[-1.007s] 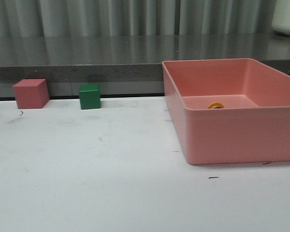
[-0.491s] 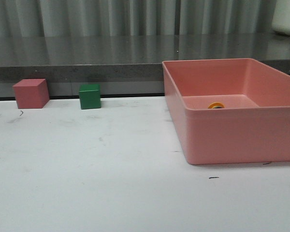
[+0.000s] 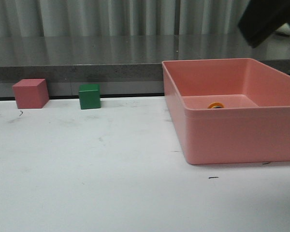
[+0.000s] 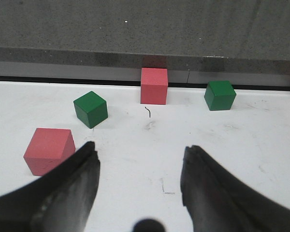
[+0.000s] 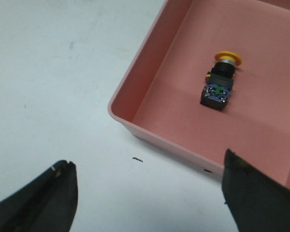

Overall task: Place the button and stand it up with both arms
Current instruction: 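Lower the right gripper into the pink bin over the yellow button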

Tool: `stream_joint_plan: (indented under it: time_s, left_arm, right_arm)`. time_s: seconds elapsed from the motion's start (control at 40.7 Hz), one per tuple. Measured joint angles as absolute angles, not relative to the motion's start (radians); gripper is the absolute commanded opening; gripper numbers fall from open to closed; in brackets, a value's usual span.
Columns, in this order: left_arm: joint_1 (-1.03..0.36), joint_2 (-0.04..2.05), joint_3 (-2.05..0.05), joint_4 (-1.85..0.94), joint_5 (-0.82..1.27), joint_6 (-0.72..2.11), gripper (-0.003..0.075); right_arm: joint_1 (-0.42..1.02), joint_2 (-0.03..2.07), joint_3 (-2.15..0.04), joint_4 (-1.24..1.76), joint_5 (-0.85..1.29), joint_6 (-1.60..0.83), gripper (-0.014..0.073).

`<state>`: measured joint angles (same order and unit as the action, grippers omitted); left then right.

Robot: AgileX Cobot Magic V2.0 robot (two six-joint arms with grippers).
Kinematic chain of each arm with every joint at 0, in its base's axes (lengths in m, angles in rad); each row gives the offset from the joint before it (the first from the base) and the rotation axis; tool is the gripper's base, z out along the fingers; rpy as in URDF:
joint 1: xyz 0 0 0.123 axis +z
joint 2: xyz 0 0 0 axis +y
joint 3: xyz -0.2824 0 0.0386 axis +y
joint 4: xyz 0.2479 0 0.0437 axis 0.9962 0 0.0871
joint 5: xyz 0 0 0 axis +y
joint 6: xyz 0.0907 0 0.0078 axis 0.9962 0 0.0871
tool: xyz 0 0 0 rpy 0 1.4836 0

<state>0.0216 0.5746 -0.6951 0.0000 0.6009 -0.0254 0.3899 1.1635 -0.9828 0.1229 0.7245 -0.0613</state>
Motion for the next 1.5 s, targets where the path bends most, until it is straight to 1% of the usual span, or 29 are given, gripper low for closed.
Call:
stream_joint_plan:
  time_s: [0.27,0.393,0.516,0.688,1.106,1.351,1.499]
  left_arm:
    - [0.022,0.575,-0.695,0.000,0.601,-0.025,0.0363]
    - [0.022,0.575,-0.695,0.000,0.601,-0.025,0.0363]
    - [0.022,0.575,-0.695,0.000,0.601,-0.025,0.0363]
    - [0.022,0.575,-0.695,0.000,0.599,-0.027,0.0363]
    - [0.022,0.575,-0.695,0.000,0.599,-0.027,0.0363]
    - [0.022,0.575,-0.695,0.000,0.599,-0.027,0.0363]
    - [0.022,0.575,-0.695,0.000,0.599,-0.027,0.0363]
  right_arm:
    - [0.392,1.486,-1.221,-0.101,0.817,0.212,0.0623]
    - [0.367,1.611,-1.303,-0.127,0.842,0.293,0.0623]
    - [0.318,1.730,-1.372,-0.099,0.850,0.315,0.0623]
    - [0.278,1.827,-1.424,-0.058,0.852,0.320,0.0623]
    - [0.277,2.022,-1.558,-0.058,0.844,0.324,0.0621]
    - [0.277,2.072,-1.579,-0.089,0.846,0.324,0.0519]
    - [0.275,2.097,-1.579,-0.094,0.846,0.324,0.0479]
